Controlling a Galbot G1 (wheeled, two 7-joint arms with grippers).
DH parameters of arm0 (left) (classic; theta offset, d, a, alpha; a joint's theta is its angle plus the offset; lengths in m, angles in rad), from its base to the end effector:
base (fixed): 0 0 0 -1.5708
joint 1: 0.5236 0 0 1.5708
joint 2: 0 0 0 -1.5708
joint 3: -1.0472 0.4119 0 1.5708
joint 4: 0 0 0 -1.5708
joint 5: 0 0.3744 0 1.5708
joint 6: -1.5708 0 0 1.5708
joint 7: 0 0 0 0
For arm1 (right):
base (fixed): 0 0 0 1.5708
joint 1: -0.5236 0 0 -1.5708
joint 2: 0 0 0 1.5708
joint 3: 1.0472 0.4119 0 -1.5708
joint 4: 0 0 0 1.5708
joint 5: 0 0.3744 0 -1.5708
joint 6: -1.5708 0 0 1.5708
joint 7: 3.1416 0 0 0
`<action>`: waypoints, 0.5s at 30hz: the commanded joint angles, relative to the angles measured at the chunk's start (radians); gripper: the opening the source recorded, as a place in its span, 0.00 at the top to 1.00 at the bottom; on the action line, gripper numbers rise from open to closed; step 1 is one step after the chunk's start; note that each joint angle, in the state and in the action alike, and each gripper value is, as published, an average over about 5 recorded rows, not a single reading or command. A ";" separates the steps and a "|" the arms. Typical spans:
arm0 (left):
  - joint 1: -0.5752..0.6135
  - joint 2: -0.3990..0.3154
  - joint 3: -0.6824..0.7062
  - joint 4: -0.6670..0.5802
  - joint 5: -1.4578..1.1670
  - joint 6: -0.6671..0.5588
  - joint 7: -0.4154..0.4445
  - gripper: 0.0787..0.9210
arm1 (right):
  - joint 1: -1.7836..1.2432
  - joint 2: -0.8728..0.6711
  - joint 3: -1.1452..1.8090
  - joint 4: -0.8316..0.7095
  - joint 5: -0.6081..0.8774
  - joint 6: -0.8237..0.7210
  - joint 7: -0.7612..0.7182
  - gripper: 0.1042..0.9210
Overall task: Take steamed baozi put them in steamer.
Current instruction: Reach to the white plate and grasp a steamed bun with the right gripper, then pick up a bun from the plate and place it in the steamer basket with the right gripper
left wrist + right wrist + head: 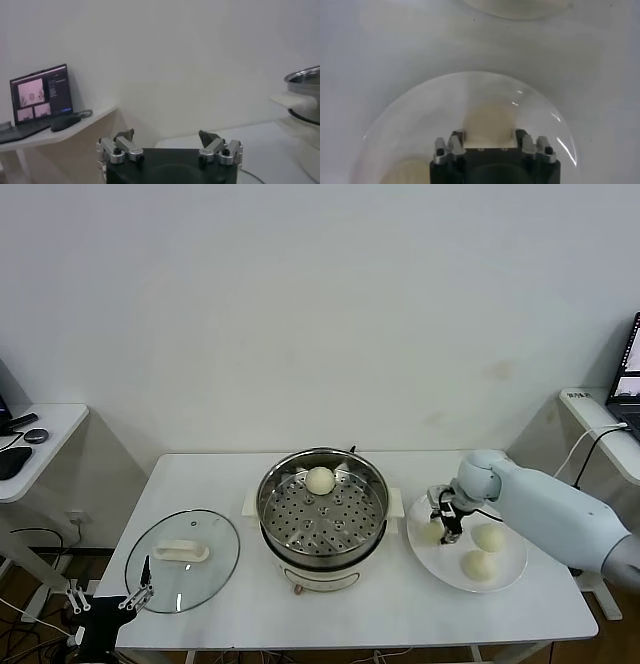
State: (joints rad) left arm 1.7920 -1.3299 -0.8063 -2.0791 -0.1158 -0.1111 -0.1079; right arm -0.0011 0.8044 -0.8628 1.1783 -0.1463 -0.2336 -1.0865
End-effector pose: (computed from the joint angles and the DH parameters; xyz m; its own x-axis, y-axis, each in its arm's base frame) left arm 0.0945 0.1434 -0.3609 -0.9793 -0.1977 0.0445 -0.1802 0.9499 0.2555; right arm 0.5820 -0.1400 -0.2636 -0.1389 -0.0750 0.9875 -0.9778 -0.1473 -0.1487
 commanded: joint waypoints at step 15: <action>-0.042 0.023 0.034 0.007 -0.014 0.003 0.004 0.12 | 0.868 -0.070 -0.515 0.385 0.611 -0.247 0.062 0.45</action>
State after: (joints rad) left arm 1.7583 -1.3077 -0.7776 -2.0735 -0.1301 -0.1077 -0.1042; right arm 0.4246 0.7144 -1.0996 1.3861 0.1444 -0.3540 -1.0751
